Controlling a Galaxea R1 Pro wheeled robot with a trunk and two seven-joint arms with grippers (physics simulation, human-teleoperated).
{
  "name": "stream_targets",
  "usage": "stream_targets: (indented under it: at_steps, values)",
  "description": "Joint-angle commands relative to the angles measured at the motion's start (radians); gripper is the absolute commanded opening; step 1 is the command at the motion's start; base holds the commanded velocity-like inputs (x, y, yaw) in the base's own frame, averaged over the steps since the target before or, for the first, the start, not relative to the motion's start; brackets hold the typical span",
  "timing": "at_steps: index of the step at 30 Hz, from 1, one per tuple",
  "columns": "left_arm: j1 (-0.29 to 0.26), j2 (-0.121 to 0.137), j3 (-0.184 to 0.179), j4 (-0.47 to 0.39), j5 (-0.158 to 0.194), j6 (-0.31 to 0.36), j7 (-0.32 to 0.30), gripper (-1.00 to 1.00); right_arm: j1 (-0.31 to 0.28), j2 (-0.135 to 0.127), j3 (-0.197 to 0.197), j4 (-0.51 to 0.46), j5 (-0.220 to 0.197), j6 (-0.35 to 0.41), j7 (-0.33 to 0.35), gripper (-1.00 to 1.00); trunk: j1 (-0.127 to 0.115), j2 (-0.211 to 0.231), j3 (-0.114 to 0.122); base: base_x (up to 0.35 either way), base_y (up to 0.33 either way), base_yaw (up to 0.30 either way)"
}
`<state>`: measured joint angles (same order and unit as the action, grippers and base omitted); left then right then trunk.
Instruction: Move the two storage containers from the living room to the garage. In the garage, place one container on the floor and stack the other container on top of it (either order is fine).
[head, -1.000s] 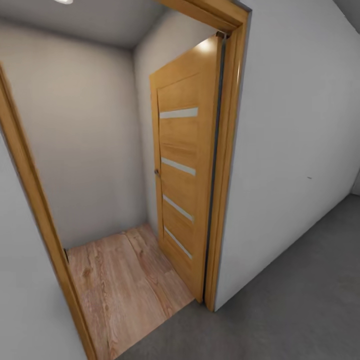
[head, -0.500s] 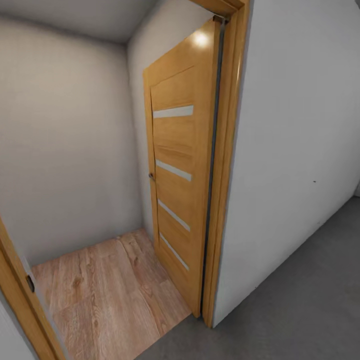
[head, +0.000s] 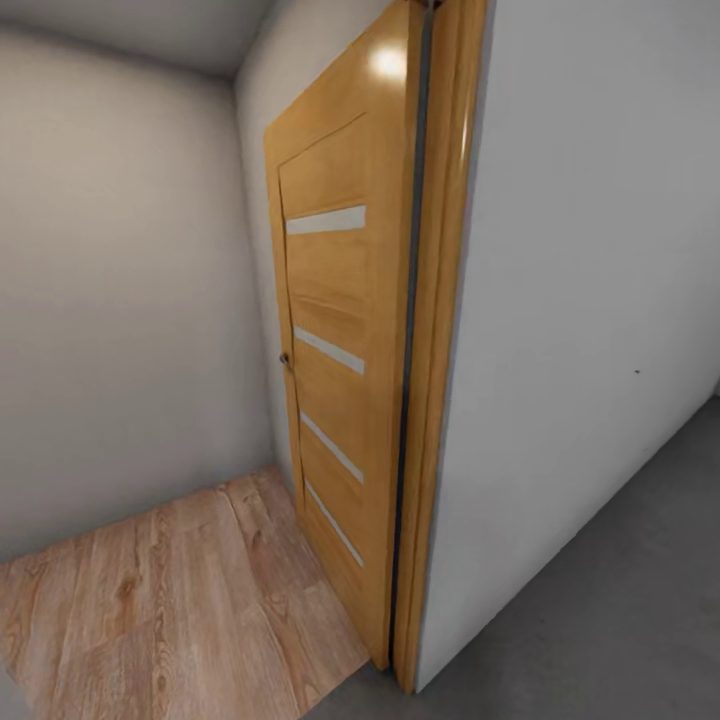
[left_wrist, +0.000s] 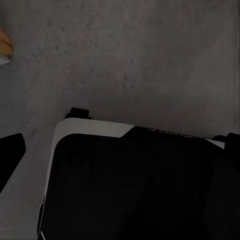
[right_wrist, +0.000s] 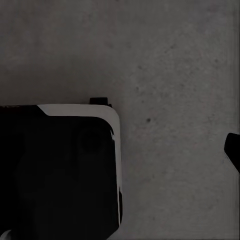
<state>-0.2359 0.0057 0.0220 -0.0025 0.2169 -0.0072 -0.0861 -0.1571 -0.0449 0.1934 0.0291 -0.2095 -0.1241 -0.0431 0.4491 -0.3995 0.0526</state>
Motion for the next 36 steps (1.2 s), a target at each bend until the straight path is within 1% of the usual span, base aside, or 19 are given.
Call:
stream_targets:
  at_steps: [1, 5, 9, 30, 36]
  values:
    - [0.000, 0.000, 0.002, 0.001, 0.007, -0.001, -0.004, 1.00, -0.001, 0.000, 0.008, 0.003, -0.009, -0.006, -0.001, 1.00, 0.001, -0.001, 0.000, 0.314, -0.164, 0.000]
    - [0.000, 0.000, 0.002, 0.001, 0.007, -0.002, -0.004, 1.00, -0.001, 0.000, 0.008, 0.003, -0.010, -0.006, -0.001, 1.00, 0.001, -0.001, 0.000, 0.314, -0.164, 0.017]
    - [0.000, 0.000, 0.002, 0.001, 0.007, -0.002, -0.004, 1.00, -0.001, -0.001, 0.008, 0.003, -0.010, -0.008, -0.001, 1.00, 0.001, -0.001, 0.000, 0.314, -0.164, 0.157]
    - [0.000, 0.001, 0.003, 0.001, 0.007, -0.003, -0.004, 1.00, -0.001, -0.001, 0.008, 0.003, -0.010, -0.008, -0.001, 1.00, 0.001, -0.001, 0.000, 0.311, -0.163, 0.264]
    - [0.000, 0.002, 0.002, 0.001, 0.007, -0.004, -0.004, 1.00, -0.001, -0.001, 0.008, 0.003, -0.010, -0.008, -0.001, 1.00, 0.001, -0.001, 0.000, 0.114, -0.063, 0.271]
